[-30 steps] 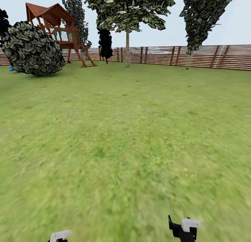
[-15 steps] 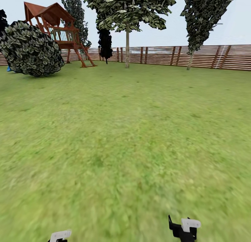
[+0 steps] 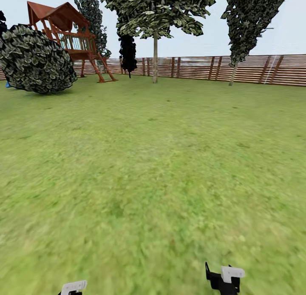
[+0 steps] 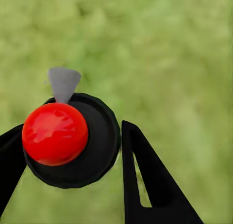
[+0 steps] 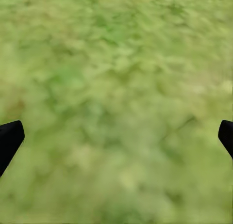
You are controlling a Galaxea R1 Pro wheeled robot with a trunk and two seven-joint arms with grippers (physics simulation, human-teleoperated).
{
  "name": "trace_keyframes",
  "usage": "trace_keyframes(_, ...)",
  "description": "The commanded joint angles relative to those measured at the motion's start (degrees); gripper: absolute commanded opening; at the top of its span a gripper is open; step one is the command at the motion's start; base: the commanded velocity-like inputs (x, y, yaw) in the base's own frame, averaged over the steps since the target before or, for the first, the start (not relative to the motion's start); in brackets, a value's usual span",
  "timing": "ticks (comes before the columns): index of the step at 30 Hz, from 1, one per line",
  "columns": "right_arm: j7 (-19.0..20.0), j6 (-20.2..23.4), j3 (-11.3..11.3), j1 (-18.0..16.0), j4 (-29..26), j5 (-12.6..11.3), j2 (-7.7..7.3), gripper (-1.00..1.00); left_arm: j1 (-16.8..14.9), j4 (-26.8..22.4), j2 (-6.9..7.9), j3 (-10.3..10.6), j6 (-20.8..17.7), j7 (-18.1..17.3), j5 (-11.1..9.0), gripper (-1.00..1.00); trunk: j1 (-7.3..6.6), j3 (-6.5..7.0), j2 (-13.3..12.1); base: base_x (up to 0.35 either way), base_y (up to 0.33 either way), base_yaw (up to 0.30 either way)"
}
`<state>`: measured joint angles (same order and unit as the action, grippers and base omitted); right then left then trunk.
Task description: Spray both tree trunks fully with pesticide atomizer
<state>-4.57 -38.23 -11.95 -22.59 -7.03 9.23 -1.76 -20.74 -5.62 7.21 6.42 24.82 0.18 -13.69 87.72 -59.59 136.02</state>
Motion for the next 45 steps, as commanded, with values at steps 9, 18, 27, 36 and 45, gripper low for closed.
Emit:
trace_keyframes(9, 0.0, 0.0, 0.0, 0.0, 0.0, 0.0, 0.0, 1.0, 0.0, 0.0, 0.0, 0.0, -0.1, 0.0, 0.1, -1.0, 0.0, 0.0, 0.0, 0.338, 0.0, 0.0)
trace_keyframes(18, 0.0, 0.0, 0.0, 0.0, 0.0, 0.0, 0.0, 1.0, 0.0, 0.0, 0.0, 0.0, -0.1, 0.0, 0.1, -1.0, 0.0, 0.0, 0.0, 0.338, 0.0, 0.0)
trace_keyframes(27, 0.0, 0.0, 0.0, 0.0, 0.0, 0.0, 0.0, 1.0, 0.0, 0.0, 0.0, 0.0, 0.0, 0.0, 0.1, -1.0, 0.0, 0.0, 0.0, 0.338, 0.0, 0.0)
trace_keyframes(36, 0.0, 0.0, 0.0, 0.0, 0.0, 0.0, 0.01, 1.0, 0.0, 0.0, 0.0, 0.0, 0.0, 0.0, 0.0, -1.0, 0.0, 0.0, 0.0, 0.338, 0.0, 0.0)
trace_keyframes(45, 0.0, -0.1, 0.0, 0.0, 0.0, 0.0, -0.08, 1.0, 0.0, 0.0, 0.0, 0.0, 0.0, 0.0, 0.0, -1.0, 0.0, 0.0, 0.0, 0.338, 0.0, 0.0)
